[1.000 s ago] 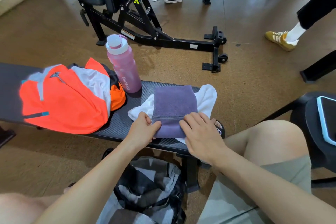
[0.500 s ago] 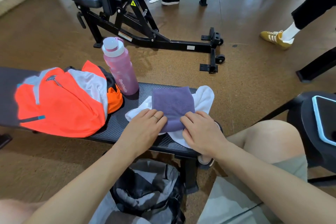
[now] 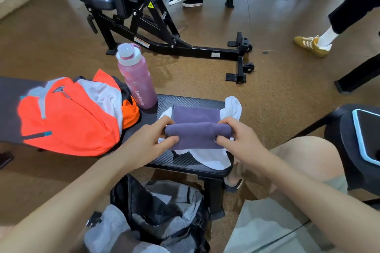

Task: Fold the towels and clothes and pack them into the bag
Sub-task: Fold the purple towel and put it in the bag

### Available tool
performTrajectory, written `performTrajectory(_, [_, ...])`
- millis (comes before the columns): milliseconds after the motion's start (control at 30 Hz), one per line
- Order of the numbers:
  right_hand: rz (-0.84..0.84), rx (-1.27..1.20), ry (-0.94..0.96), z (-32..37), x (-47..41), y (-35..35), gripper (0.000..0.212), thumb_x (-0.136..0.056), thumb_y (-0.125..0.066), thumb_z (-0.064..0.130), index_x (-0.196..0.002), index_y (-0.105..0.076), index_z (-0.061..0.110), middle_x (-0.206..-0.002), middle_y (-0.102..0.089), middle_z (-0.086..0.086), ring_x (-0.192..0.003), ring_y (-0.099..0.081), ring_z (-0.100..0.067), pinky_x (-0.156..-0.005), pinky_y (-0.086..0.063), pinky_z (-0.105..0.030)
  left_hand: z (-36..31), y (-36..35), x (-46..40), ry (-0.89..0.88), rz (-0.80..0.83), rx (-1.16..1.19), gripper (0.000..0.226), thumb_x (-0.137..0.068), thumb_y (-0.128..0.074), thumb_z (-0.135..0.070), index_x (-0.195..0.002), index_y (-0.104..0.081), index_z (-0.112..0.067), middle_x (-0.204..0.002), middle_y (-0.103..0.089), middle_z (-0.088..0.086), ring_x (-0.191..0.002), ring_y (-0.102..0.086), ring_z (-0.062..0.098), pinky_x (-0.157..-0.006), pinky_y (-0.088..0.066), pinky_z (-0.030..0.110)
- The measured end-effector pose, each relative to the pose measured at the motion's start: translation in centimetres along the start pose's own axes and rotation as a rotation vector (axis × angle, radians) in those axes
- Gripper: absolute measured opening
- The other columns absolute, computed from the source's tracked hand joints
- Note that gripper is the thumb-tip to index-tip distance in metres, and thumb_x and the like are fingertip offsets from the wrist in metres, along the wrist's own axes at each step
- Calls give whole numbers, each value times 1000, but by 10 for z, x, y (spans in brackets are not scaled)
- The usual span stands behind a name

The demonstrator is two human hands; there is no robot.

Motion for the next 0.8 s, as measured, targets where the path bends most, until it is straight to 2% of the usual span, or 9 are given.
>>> performTrajectory(67, [-5,-62,-95,-6,-5,-7,10,-84,-64,25,-88,-57,31,-74,-58,10,-73,-53,-12,-66,-43,-33,8,-10,-3,114,-74,91,11,-99,-60,-36,-98,-52,-29,-78,-66,1,-74,-60,19,-71,-48,40])
performTrajectory(133, [-7,-85,-178,-12,-7,-15,7,-88,-62,22,-92,-56,21,-77,-56,3,-76,-52,-17,-67,-40,-35,16,-22,-8,217,-128,144,15,-98,-60,-39,-96,-52,-27,-77,-68,5,-75,-62,24,-72,-49,44])
performTrajectory(300, [-31,-82,-314,-24,-4,-30,12,-93,-56,23,-103,-50,20,-94,-63,-6,-88,-61,-22,-70,-47,-36,25,-46,-12,341,-135,100,18,-97,-58,-44,-94,-48,-30,-71,-64,-2,-65,-57,15,-64,-47,38])
performTrajectory(433, [-80,3,-250,-18,2,-35,14,-93,-54,13,-103,-45,19,-81,-53,-1,-73,-52,-14,-58,-39,-28,22,-44,-12,281,-151,19,20,-97,-59,-44,-96,-44,-31,-70,-62,-2,-66,-57,16,-63,-46,38])
performTrajectory(500, [-83,-7,-245,-17,7,-35,25,-89,-55,11,-109,-48,26,-84,-54,1,-77,-54,-14,-66,-45,-35,19,-39,-7,194,-130,-29,17,-97,-58,-45,-98,-43,-37,-75,-60,-6,-70,-58,13,-65,-48,35])
performTrajectory(567, [-80,-16,-240,-17,13,-33,31,-83,-57,13,-104,-51,34,-88,-56,5,-83,-56,-16,-74,-49,-41,16,-35,0,111,-92,-31,15,-98,-58,-44,-101,-45,-37,-82,-60,-10,-77,-60,10,-70,-51,35])
performTrajectory(667, [-43,-12,-231,-17,23,-31,21,-75,-58,22,-87,-53,38,-83,-56,11,-82,-54,-12,-77,-50,-41,16,-31,9,56,-20,-36,14,-97,-60,-41,-97,-46,-37,-85,-58,-11,-79,-58,11,-72,-51,37])
performTrajectory(800, [-28,25,-202,-20,33,-31,12,-77,-56,28,-84,-52,36,-77,-58,7,-73,-55,-16,-67,-48,-36,21,-34,10,84,16,-46,18,-96,-62,-39,-90,-45,-36,-81,-58,-9,-75,-55,12,-68,-47,33])
Point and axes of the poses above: each hand's wrist, its own x-axis away from the middle knuckle, its own y-axis out of the back of the hand, z = x × y, the point moved 3 cm from there along -x, towards the middle knuckle
